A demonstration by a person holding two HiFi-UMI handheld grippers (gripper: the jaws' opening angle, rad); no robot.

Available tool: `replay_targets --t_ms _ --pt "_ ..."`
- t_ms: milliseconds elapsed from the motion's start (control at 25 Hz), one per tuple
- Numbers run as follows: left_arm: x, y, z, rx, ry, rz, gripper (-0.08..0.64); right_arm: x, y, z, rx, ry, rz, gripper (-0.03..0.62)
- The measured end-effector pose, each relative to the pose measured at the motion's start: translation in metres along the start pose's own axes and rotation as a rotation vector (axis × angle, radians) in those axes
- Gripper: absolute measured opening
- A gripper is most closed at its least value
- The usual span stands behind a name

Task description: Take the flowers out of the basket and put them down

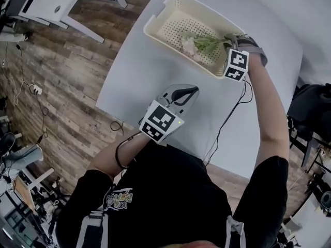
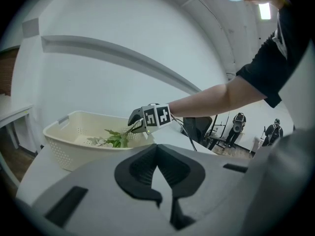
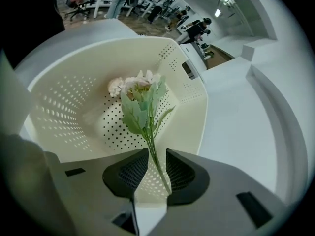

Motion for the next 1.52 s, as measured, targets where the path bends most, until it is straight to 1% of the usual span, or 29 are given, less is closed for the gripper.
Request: replay_targets --t_ms 160,240,440,480,560,760,1000,1280,1400,1520 --pt "0.001 0.001 0.000 -0.005 0.009 0.018 0.006 -0.010 0.002 0.014 0.014 0.046 -0.115 0.122" --pt "0.002 0.002 -0.001 -0.005 0.013 0.023 0.006 -0.013 0.003 0.021 0.015 0.066 -0.149 0.121" --pt "0.005 0.000 -0.008 -0.005 0.017 0.017 0.006 -0.019 0.004 0.029 -0.014 0.122 -0.244 0.121" --pt "0.005 0.001 -0.009 -0.006 0.017 0.015 0.006 -0.019 0.002 0.030 -0.018 0.136 -0.259 0.114" --pt "0.004 0.002 -0.011 -0.008 0.016 0.012 0.006 -0.019 0.000 0.032 -0.030 0.153 -0.274 0.069" --pt "0.008 0.006 -0.013 -0.010 0.013 0.014 0.006 -0.023 0.002 0.036 -0.016 0.165 -0.292 0.046" --pt "0.008 0.002 -0.018 -0.009 0.007 0.023 0.006 -0.021 0.006 0.024 -0.007 0.154 -0.241 0.043" --pt "0.007 0.002 -0.026 0.004 0.006 0.047 0.006 -0.013 0.002 0.006 0.022 0.164 -0.146 0.041" --pt "0.006 0.001 -0.029 0.017 0.005 0.065 0.006 -0.009 0.000 -0.005 0.043 0.165 -0.070 0.041" --pt "0.004 0.000 -0.034 0.038 0.006 0.088 0.006 -0.004 -0.003 -0.022 0.061 0.151 0.070 0.041"
Point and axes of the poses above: the fingertips, and each gripper's own axes: z forward along the fingers, y to its left, x out of its underside, the point moved 10 cm from there along -z, backward along the fingers, and after that the axes turned 9 degrees about y, right-handed, at the moved point
